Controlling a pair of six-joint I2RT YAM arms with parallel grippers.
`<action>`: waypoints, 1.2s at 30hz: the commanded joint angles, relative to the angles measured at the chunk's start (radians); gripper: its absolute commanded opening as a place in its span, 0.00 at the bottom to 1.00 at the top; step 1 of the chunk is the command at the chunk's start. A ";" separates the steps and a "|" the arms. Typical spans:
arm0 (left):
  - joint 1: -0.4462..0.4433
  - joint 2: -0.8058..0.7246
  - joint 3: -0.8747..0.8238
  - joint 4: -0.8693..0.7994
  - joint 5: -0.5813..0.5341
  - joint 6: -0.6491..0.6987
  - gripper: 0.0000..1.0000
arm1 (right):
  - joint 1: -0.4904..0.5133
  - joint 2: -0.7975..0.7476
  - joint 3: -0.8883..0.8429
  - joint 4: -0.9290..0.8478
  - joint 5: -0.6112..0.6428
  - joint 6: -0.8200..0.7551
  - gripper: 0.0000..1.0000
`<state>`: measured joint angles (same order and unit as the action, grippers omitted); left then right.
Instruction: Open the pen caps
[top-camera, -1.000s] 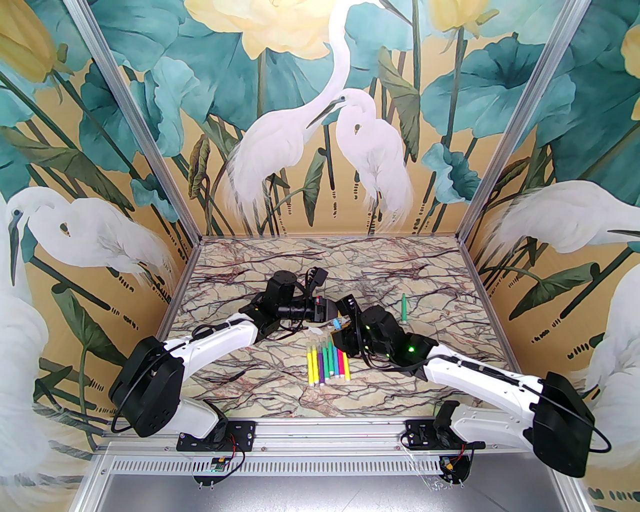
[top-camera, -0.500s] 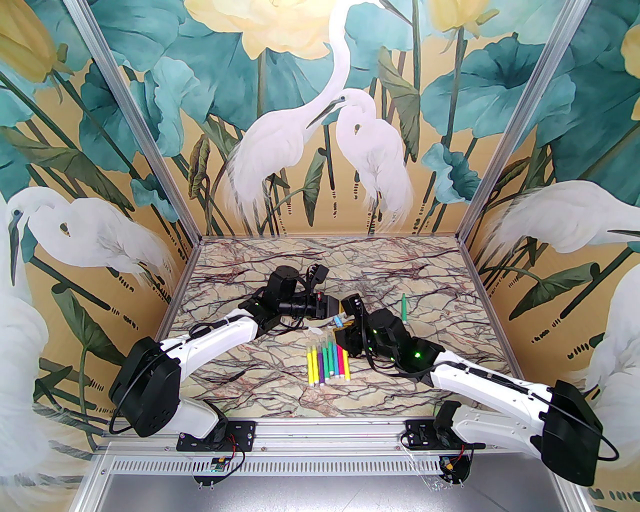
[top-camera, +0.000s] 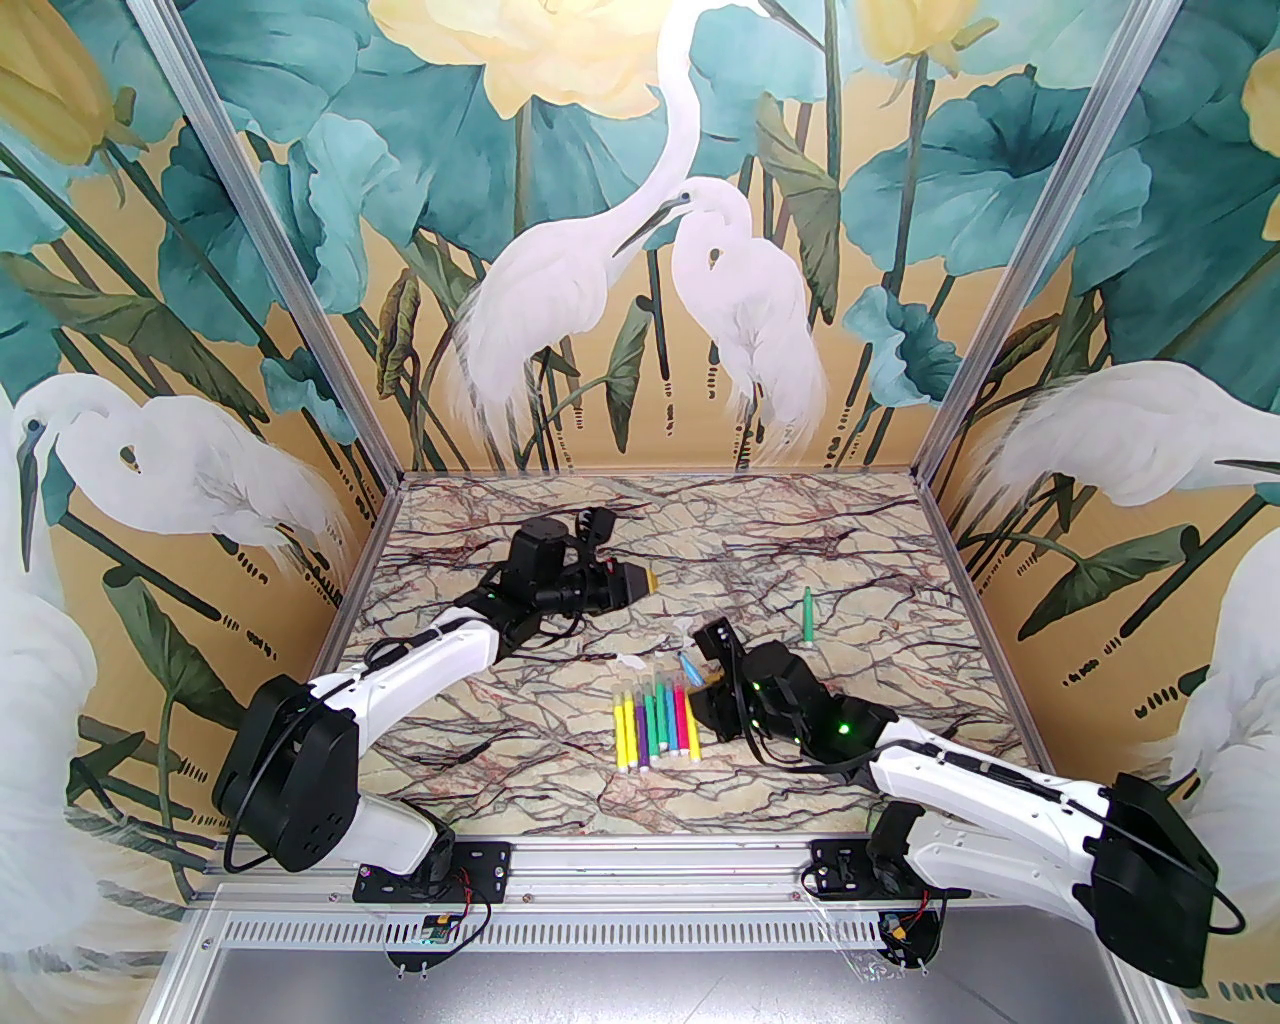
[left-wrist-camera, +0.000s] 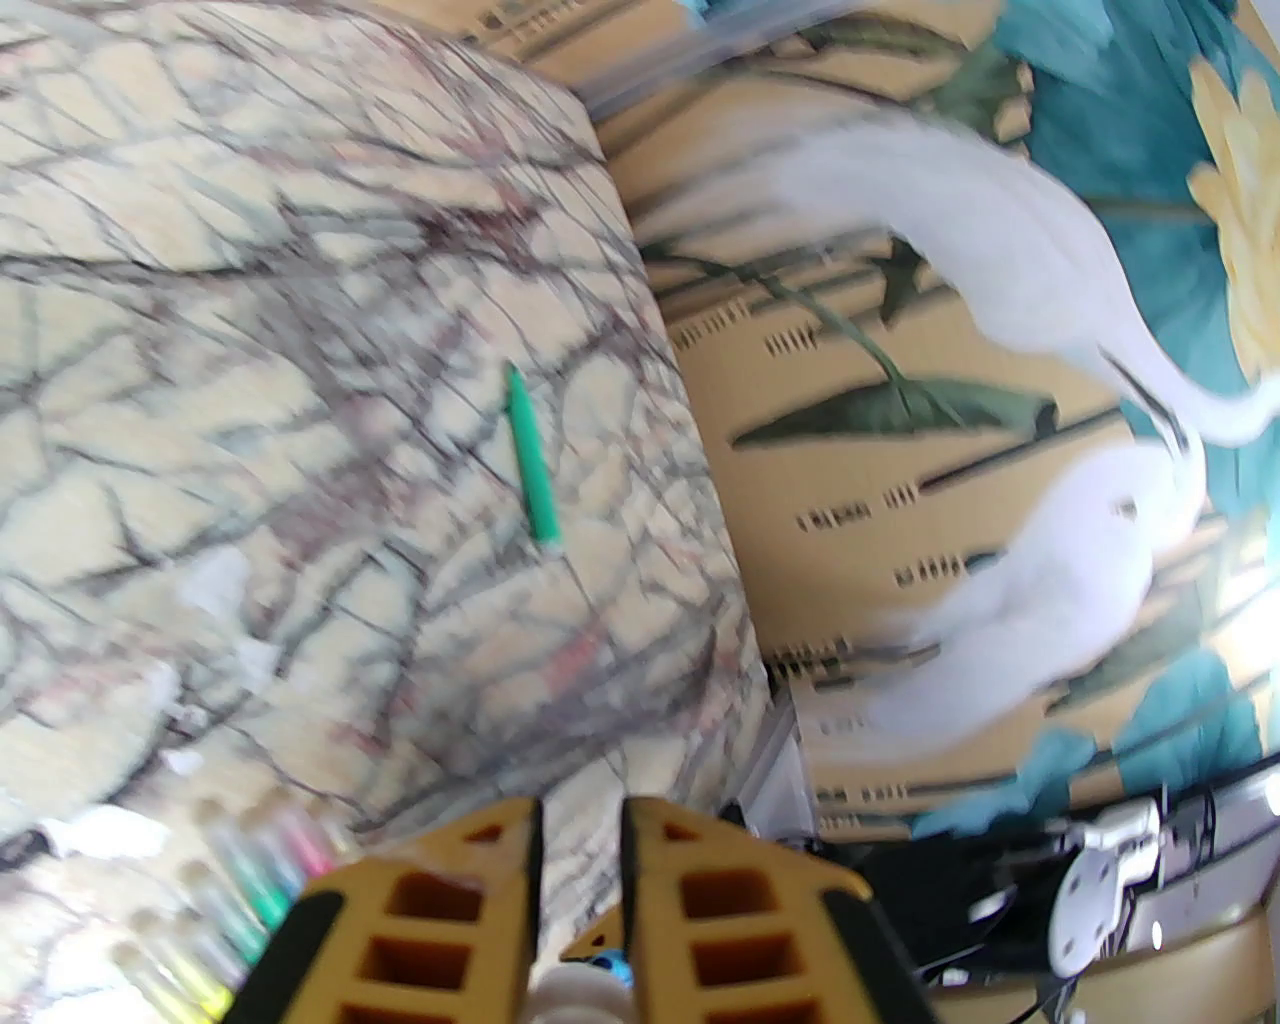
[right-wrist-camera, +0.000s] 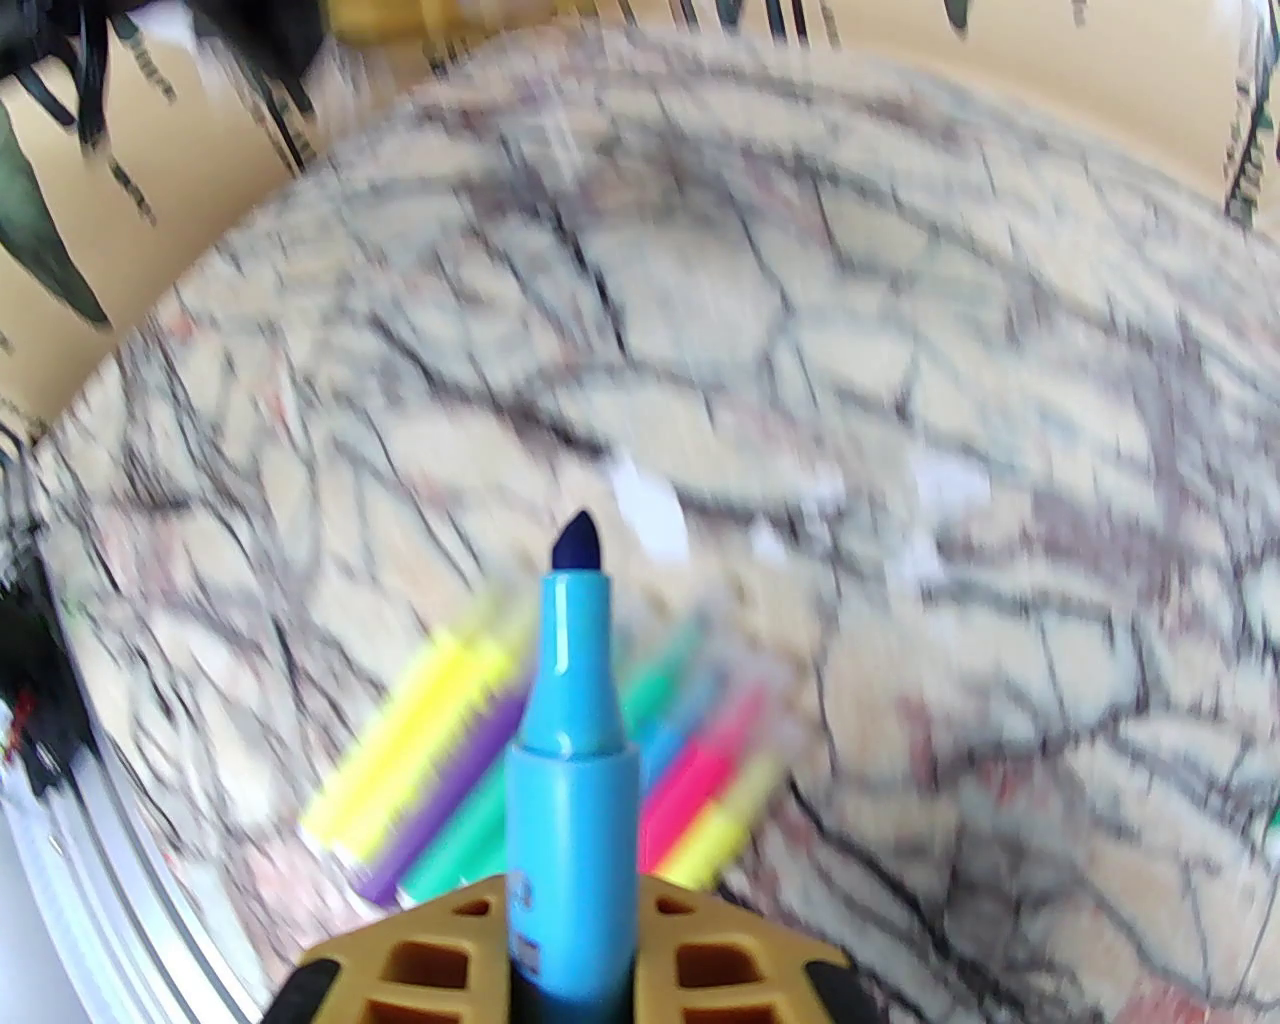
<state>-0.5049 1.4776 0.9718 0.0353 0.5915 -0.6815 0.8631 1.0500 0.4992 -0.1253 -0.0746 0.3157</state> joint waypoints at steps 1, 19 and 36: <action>-0.003 -0.032 0.032 0.008 -0.019 0.008 0.00 | 0.005 -0.038 -0.007 -0.019 0.025 -0.012 0.00; 0.037 -0.159 0.070 -0.565 -0.513 0.314 0.00 | -0.220 -0.027 0.084 -0.178 0.206 0.111 0.00; 0.159 -0.114 -0.008 -0.646 -0.719 0.374 0.00 | -0.529 0.129 0.198 -0.255 0.257 0.110 0.00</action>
<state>-0.3679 1.3430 0.9836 -0.5911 -0.0856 -0.3355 0.3767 1.1606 0.6682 -0.3607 0.1631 0.4259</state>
